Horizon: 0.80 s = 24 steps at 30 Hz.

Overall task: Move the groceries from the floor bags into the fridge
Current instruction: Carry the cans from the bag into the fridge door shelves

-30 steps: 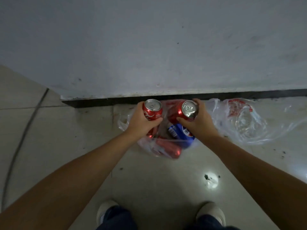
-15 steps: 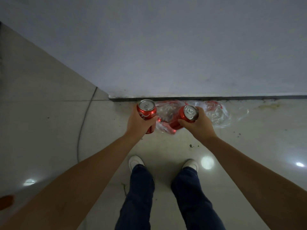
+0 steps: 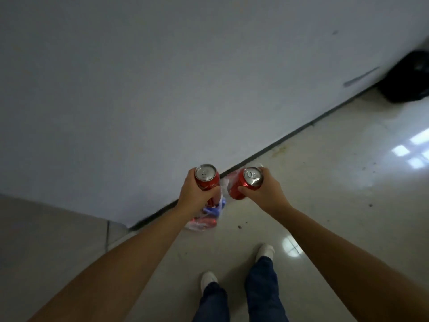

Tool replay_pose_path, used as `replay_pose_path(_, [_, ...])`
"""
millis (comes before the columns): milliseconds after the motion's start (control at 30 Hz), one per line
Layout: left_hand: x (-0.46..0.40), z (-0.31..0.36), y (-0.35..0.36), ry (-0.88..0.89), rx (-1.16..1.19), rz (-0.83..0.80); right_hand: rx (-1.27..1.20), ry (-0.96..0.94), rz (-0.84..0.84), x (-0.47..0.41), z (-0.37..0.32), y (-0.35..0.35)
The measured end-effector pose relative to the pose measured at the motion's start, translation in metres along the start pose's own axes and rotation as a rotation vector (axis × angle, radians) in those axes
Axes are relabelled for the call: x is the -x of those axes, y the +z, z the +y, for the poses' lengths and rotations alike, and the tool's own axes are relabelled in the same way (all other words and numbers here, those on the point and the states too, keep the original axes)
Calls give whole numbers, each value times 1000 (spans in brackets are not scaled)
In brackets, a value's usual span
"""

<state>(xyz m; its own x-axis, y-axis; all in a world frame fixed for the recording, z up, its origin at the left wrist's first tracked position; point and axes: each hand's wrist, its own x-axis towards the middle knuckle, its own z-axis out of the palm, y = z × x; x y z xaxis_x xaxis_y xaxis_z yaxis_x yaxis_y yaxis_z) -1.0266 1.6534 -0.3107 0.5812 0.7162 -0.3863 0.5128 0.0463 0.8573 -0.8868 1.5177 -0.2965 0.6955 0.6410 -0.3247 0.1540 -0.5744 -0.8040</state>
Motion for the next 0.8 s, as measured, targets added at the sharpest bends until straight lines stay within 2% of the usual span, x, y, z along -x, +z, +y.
replay_pose_path(233, [59,93,95,309,-203,-415,-14,136,349,131,49,-111])
replay_pose_path(467, [186,139,236,598,-374,-697,-38,296,668,303,133,-209])
replay_pose_path(567, [266,137,303,658,-401,-799,-47,346,795,393,178,-236])
replay_pose_path(800, [483,105,443,629,-319,-1046,-39,556,999,619,274,-282])
